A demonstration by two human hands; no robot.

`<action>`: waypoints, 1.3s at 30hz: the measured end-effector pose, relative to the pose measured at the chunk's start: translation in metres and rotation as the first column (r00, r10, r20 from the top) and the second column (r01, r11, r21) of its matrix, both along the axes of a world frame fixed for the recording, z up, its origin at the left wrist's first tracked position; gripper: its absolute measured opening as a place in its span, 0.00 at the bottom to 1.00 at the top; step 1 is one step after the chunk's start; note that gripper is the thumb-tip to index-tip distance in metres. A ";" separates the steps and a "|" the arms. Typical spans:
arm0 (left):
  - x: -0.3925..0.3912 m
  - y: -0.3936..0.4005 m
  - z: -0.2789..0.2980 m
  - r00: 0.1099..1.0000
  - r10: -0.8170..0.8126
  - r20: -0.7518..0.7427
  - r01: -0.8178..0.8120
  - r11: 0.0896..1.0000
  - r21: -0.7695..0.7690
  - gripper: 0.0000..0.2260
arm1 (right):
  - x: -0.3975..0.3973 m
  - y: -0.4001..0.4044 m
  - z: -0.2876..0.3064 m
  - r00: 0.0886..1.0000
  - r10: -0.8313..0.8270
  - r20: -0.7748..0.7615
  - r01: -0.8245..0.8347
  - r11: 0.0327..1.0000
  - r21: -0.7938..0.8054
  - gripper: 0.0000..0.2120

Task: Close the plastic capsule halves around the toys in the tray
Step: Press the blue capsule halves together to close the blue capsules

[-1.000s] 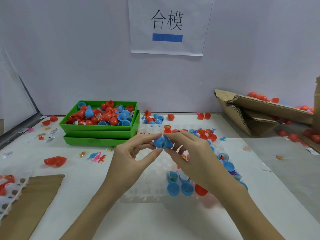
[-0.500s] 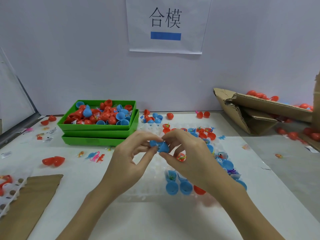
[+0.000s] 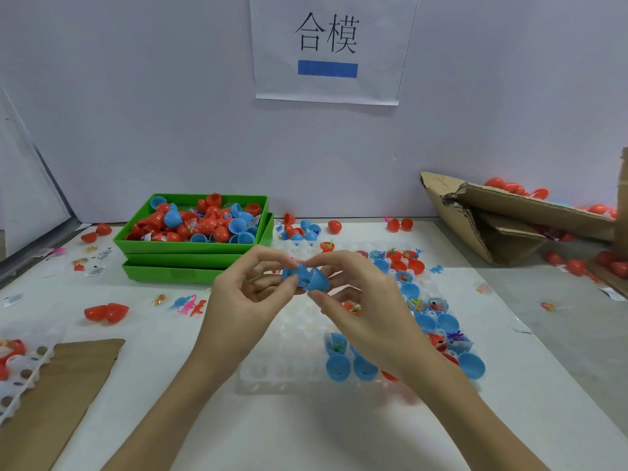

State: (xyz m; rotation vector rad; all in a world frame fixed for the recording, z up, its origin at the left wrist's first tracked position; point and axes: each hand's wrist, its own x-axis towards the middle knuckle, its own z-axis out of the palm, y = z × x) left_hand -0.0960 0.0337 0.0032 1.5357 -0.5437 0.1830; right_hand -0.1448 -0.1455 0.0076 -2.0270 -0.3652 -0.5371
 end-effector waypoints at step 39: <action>-0.007 0.002 0.005 0.942 0.054 0.331 -0.097 0.989 0.116 0.17 | -0.002 0.001 0.005 1.000 0.010 -0.004 -0.009 0.967 0.255 0.15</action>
